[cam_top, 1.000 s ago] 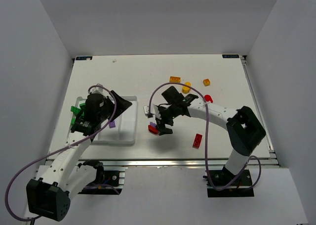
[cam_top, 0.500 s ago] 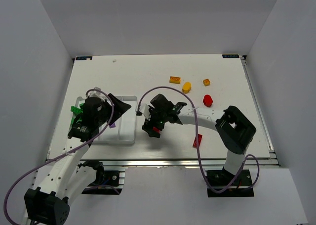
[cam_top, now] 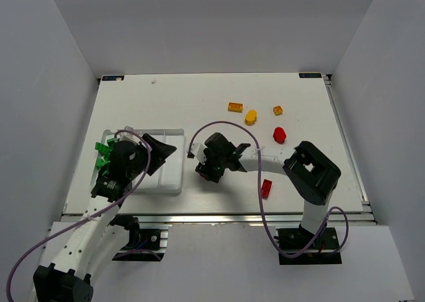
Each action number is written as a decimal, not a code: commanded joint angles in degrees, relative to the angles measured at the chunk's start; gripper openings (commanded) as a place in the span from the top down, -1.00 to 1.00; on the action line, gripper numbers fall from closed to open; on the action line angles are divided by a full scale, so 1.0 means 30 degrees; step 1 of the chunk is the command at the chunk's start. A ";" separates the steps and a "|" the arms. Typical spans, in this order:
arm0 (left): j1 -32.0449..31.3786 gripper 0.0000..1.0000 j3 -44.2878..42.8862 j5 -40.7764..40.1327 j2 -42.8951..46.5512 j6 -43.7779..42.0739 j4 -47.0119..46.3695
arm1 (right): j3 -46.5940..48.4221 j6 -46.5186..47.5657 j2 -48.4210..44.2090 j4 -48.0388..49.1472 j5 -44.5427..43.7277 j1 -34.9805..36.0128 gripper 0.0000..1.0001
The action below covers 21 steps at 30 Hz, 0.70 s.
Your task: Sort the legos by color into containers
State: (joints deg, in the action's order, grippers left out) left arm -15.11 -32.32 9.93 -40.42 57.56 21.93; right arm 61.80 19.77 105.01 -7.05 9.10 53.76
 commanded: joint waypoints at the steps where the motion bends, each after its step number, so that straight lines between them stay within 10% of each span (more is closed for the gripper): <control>1: 0.0058 -0.72 0.0748 0.1341 0.0116 0.0850 -0.2000 | -0.0268 0.0060 -0.0141 0.1236 0.0391 0.0011 -0.08; 8: 0.0028 -0.71 0.2099 0.3220 -0.0587 0.1819 -0.5053 | -0.0648 0.0265 -0.1953 0.2026 0.2116 -0.0691 0.60; 21: -0.1962 -0.64 0.1839 0.4774 -0.4189 0.2142 -1.2082 | -0.0883 -0.0875 -0.6967 0.4869 0.4496 -0.2011 0.72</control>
State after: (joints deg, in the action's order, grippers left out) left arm -19.14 -25.82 22.20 -51.37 64.16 -6.44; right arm 57.34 19.46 83.77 4.99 21.21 47.37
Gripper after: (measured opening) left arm 0.823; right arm 0.532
